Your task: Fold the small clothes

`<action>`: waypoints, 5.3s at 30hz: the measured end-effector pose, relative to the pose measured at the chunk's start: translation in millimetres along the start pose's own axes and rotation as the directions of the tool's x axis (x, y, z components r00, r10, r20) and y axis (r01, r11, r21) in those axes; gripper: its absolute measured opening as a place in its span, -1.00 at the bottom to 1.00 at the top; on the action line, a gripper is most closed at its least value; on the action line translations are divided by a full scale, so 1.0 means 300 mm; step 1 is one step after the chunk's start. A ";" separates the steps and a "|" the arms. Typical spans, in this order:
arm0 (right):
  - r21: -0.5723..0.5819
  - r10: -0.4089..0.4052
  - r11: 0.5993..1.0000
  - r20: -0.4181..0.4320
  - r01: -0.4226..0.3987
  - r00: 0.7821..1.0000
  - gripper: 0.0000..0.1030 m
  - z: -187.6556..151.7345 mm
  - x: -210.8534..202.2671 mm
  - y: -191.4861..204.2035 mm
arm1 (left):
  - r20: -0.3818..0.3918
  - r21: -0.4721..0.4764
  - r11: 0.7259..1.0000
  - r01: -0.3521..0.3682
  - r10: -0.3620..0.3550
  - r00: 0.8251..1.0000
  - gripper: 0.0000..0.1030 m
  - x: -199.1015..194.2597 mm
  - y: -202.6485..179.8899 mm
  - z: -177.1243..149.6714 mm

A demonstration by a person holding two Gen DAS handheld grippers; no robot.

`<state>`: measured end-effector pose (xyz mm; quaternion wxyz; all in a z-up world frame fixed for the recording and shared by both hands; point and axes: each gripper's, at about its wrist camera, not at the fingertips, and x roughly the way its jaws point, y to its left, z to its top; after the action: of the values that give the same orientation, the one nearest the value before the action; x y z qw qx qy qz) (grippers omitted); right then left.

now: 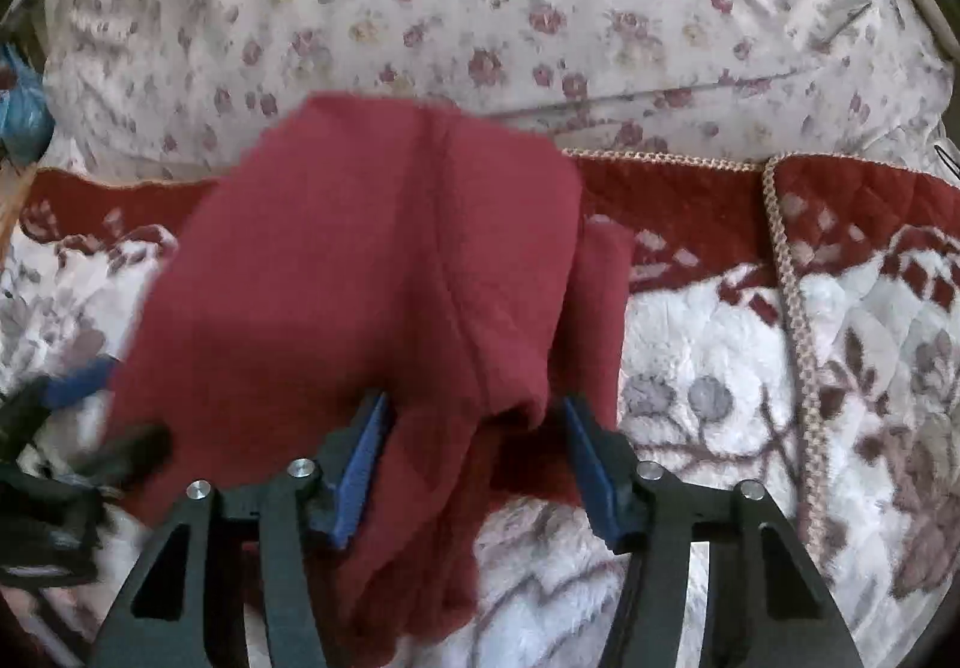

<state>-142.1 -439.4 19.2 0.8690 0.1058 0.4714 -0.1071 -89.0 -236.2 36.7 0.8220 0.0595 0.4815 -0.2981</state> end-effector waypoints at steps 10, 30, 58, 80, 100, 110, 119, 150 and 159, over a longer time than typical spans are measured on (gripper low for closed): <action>0.297 0.072 0.949 0.134 -0.109 0.988 0.84 0.030 -0.047 -0.229 | -0.012 -0.082 0.987 0.137 -0.138 0.990 0.79 -0.007 0.044 0.047; 0.325 0.401 0.854 0.084 -0.406 0.912 0.94 0.080 0.158 -0.160 | -0.131 -0.107 0.951 0.289 -0.301 0.945 0.93 0.185 0.039 0.174; 0.283 0.329 0.895 0.107 -0.346 0.938 0.47 0.084 0.134 -0.142 | -0.143 -0.098 0.965 0.243 -0.255 0.956 0.88 0.198 0.021 0.173; 0.241 0.391 0.880 0.124 -0.410 0.912 -0.12 0.057 -0.012 -0.037 | -0.072 -0.054 0.968 0.246 -0.250 0.966 -0.23 -0.090 0.033 0.098; 0.157 0.410 0.899 0.024 -0.408 0.912 0.19 -0.226 -0.194 0.250 | -0.061 -0.128 0.987 0.101 -0.109 0.992 0.18 -0.355 0.181 -0.313; 0.118 0.320 0.930 0.199 -0.347 0.926 0.31 -0.204 -0.404 0.246 | 0.082 -0.095 0.988 -0.121 0.129 0.988 0.59 -0.453 0.216 -0.224; -0.039 0.314 0.949 0.080 -0.312 0.946 0.05 -0.191 -0.293 0.405 | 0.062 -0.134 0.974 -0.181 0.191 0.980 0.73 -0.318 0.263 -0.142; -0.018 0.061 0.998 0.127 -0.059 0.990 0.30 -0.257 -0.291 0.364 | 0.215 -0.050 0.958 -0.284 0.288 0.933 0.82 -0.364 0.201 -0.215; -0.016 0.036 0.999 0.179 -0.033 0.983 0.47 -0.294 -0.395 0.402 | 0.225 -0.105 0.947 -0.304 0.321 0.920 0.82 -0.430 0.221 -0.237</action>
<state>-240.9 -288.9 82.0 0.9103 0.0983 0.3900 -0.0981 -152.8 -98.8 93.2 0.9125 0.0712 0.3732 -0.1515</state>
